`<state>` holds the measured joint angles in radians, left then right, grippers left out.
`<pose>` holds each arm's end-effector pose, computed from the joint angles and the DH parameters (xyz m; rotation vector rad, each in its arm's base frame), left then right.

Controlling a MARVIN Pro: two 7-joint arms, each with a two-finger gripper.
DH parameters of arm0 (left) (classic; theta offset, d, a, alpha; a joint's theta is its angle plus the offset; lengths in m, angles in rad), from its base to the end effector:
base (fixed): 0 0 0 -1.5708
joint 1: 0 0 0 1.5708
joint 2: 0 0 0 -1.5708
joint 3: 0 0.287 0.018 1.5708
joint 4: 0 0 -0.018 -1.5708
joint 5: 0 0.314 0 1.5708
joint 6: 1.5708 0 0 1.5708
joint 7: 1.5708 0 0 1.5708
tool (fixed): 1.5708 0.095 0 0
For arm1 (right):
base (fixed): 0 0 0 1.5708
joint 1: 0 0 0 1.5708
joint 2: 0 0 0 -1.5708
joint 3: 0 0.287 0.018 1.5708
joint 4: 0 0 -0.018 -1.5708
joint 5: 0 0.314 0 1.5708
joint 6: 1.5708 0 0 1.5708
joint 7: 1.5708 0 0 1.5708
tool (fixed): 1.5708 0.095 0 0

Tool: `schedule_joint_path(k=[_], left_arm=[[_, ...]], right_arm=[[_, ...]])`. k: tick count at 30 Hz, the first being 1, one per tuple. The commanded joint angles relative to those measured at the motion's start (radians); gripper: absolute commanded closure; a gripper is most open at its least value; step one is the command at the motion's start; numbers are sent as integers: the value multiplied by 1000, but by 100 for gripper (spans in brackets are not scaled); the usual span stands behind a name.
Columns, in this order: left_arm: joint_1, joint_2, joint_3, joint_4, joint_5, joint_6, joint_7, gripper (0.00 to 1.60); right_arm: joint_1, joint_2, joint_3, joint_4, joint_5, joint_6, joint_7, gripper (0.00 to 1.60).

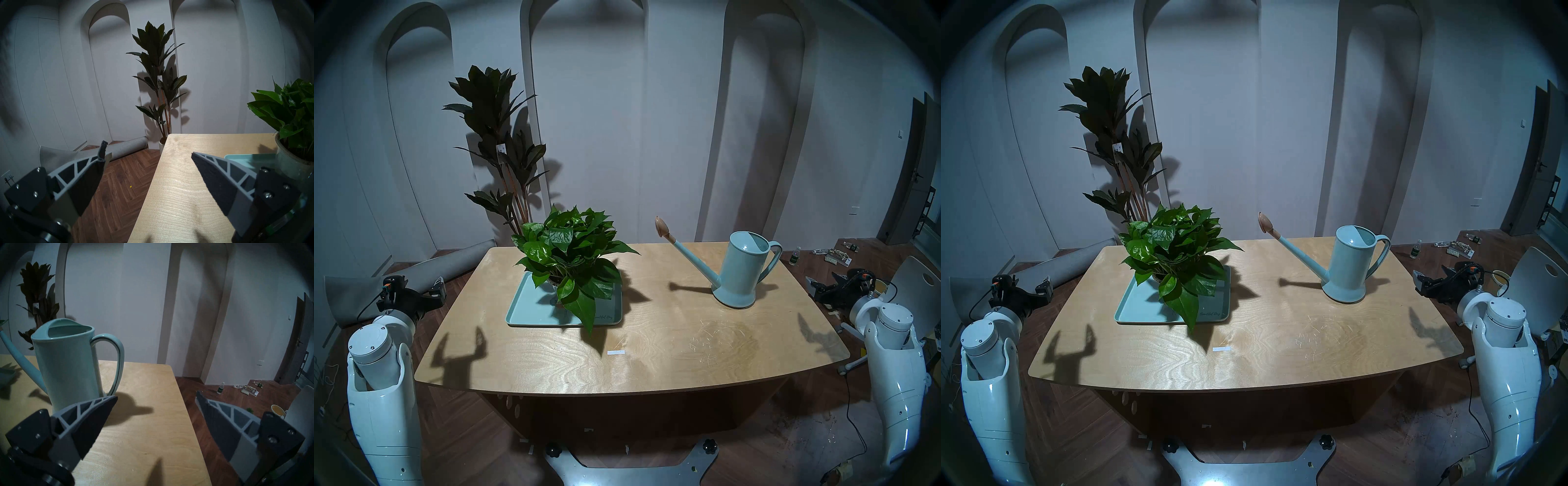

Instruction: Pick up the watering can and pour water into the potted plant, then put the can down

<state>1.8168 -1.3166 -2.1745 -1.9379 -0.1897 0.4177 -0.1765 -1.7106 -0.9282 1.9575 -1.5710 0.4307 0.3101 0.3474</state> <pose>0.3077 0.2546 -0.2139 -2.1628 -0.2264 -1.8036 0.3724 -0.2852 -0.2357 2.4216 0.1389 1.8380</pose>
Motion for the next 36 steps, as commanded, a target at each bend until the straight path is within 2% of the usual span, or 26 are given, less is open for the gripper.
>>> schedule_joint_path(k=[1, 10, 12, 13, 15, 25, 33, 36], left_arm=[[-6, 5, 0, -16, 0, -4, -2, 0], [-6, 5, 0, -16, 0, -4, -2, 0], [-6, 5, 0, -16, 0, -4, -2, 0], [-6, 5, 0, -16, 0, -4, -2, 0], [-6, 5, 0, -16, 0, -4, -2, 0], [-6, 5, 0, -17, 0, -4, -2, 0], [-6, 5, 0, -17, 0, -4, -2, 0], [-6, 5, 0, -17, 0, -4, -2, 0]], right_arm=[[118, 86, -75, 20, 8, -34, -17, 0], [215, 103, -160, 95, 12, -65, -48, 0], [205, 108, -161, 92, 18, -72, -52, 0], [242, 105, -184, 119, 16, -78, -60, 0], [239, 105, -191, 118, 19, -87, -67, 0], [356, 73, -310, 215, 10, -137, -104, 0], [412, 58, -357, 271, 5, -160, -117, 0], [459, 44, -383, 314, -4, -169, -120, 0]])
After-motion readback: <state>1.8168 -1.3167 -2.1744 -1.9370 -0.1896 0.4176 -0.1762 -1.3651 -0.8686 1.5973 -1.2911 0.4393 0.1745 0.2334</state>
